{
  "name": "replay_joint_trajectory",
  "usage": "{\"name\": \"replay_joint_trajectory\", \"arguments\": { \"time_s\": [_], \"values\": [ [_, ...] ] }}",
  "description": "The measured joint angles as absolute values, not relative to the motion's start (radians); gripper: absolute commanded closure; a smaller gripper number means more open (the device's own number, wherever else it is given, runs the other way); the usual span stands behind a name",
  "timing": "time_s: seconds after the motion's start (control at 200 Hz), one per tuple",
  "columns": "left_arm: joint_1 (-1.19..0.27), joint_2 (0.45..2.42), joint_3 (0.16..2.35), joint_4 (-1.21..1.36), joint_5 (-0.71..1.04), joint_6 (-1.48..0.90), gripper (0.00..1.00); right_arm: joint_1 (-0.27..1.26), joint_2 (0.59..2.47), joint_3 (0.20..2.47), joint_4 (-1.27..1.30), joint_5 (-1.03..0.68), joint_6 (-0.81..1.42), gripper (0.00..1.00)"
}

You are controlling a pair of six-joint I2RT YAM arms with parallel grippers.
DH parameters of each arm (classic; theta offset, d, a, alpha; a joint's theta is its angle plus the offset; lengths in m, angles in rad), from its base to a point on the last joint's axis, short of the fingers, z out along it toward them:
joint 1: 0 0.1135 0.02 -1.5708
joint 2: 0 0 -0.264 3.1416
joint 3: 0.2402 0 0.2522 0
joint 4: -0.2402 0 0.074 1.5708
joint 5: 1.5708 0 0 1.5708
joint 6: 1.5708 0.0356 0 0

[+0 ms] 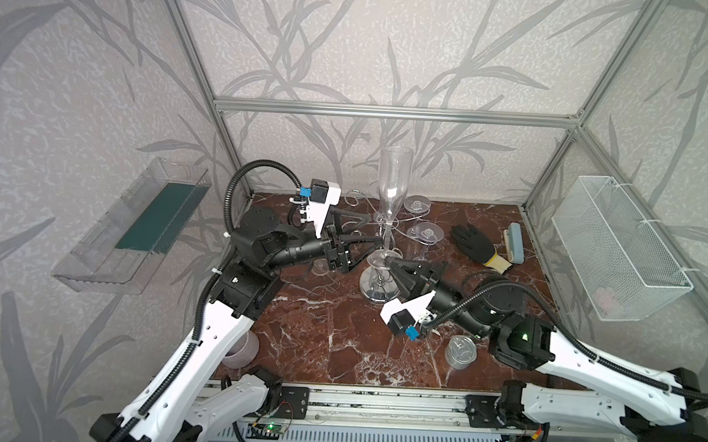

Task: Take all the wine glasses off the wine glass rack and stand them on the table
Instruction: 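Bring the glass toward the table center with the right gripper while the left gripper approaches, then grasp the glass bowl with the left gripper while the right gripper holds the stem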

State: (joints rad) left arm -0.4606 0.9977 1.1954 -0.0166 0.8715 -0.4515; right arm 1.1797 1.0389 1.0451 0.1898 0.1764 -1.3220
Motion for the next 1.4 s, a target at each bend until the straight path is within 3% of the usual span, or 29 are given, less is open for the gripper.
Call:
{"name": "replay_joint_trajectory", "arguments": {
  "time_s": [0.15,0.385,0.68,0.835,1.014,1.224,1.399],
  "values": [
    [-0.514,1.028,1.196,-0.025,0.878,-0.442,0.23,1.192,1.066,1.045,0.222,0.179,-1.376,1.00],
    [-0.542,1.045,1.198,-0.010,0.881,-0.449,0.57,1.199,1.074,1.044,0.261,0.186,-1.422,1.00],
    [-0.550,1.041,1.200,0.018,0.867,-0.455,0.80,1.205,1.075,1.034,0.279,0.201,-1.471,1.00],
    [-0.551,1.038,1.200,0.029,0.866,-0.430,1.00,1.206,1.074,1.033,0.288,0.207,-1.467,1.00],
    [-0.553,1.037,1.200,0.032,0.865,-0.414,1.00,1.209,1.075,1.033,0.291,0.209,-1.467,1.00],
    [-0.556,1.031,1.200,0.027,0.838,-0.419,1.00,1.210,1.071,1.021,0.305,0.196,-1.475,0.49],
    [-0.556,1.000,1.193,0.005,0.782,-0.384,1.00,1.210,1.044,1.005,0.312,0.148,-1.402,0.41]
  ]
}}
